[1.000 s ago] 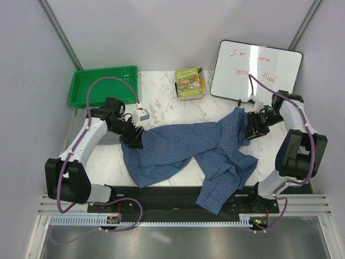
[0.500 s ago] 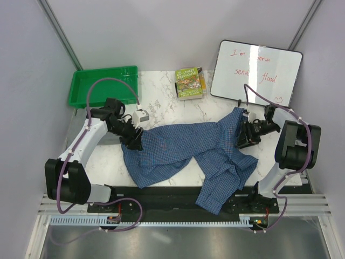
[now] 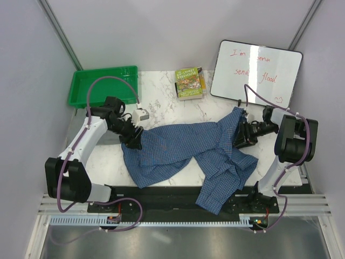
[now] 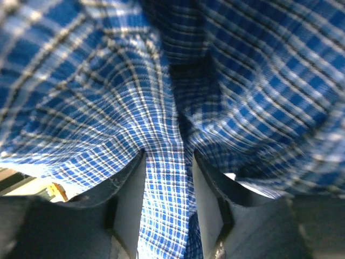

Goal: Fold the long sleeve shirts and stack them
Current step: Flatten the shirt out

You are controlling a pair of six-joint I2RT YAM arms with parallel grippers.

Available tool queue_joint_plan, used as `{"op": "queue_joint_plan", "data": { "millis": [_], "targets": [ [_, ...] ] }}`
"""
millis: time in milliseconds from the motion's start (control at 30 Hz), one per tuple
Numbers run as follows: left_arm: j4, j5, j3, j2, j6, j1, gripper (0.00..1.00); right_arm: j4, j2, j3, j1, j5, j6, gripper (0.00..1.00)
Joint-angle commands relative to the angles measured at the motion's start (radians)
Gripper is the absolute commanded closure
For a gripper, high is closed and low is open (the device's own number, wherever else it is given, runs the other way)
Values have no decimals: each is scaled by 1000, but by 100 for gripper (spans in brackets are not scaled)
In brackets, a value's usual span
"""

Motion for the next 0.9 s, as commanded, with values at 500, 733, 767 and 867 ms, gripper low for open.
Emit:
{"op": "queue_joint_plan", "data": {
  "millis": [500,733,767,867],
  "targets": [
    [-21,-23,62,57,-10,1,41,-450,25,118,-104,-239,-422,72],
    [17,-23,58,52,-16,-30,49,-477,18,132,-106,-205,-454,100],
    [22,-28,54,49,-22,-34,49,-477,22,135,-106,-170,-453,100],
    [27,-36,47,42,-28,-37,48,-461,30,134,-107,-88,-413,83]
  ]
}}
